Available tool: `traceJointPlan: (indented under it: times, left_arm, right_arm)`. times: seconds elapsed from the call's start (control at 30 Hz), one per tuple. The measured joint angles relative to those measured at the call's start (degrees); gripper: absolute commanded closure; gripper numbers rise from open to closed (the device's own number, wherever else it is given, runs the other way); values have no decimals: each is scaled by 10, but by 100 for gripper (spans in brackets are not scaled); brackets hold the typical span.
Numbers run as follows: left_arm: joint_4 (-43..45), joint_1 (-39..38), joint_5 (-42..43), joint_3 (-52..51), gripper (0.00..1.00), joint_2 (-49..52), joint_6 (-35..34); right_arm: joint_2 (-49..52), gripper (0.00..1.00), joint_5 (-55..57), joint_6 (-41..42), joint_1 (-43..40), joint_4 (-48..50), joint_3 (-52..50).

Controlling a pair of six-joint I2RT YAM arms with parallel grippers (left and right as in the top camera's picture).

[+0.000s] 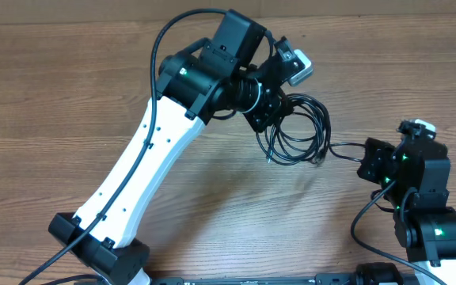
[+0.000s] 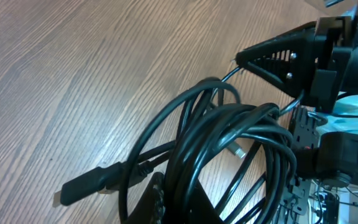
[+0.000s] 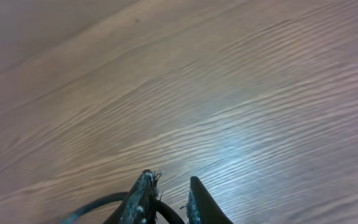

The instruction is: Untangle cables

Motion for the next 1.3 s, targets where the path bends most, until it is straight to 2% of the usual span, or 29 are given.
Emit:
traceJointPlan:
  times: [0.03,0.07,0.1,0.13,0.17,0.2,0.27,0.63,0.83,1.0,1.2,1.3]
  left_arm:
    - [0,0,0,0,96,0,0]
    - [0,0,-2,0,96,0,0]
    - [0,0,-2,0,96,0,0]
    - [0,0,-4,0,96,0,0]
    - [-1,0,-7,0,96,0,0]
    - [-3,0,-10,0,96,0,0]
    - [-9,0,-17,0,96,0,1]
    - [-25,0,-24,0,96,0,16]
    - [-16,0,-26,0,96,0,13]
    - [18,11,-40,0,96,0,-45]
    - [31,54,-43,0,96,0,-128]
    - [31,68,-45,0,96,0,-148]
  right_arm:
    - [0,54,6,2,0,-1,0]
    - [0,40,13,6,0,-3,0]
    - [0,38,18,10,0,-5,0]
    - [0,27,20,12,0,-5,0]
    - [0,22,24,12,0,-5,0]
    - [0,10,25,16,0,-5,0]
    - [0,0,28,16,0,-5,0]
    - [0,0,3,17,0,18,0]
    - [1,0,-196,-16,0,100,-2]
    - [1,0,-352,-24,0,155,-2]
    - [1,0,-441,-15,0,180,-2]
    - [1,0,-473,-5,0,219,-2]
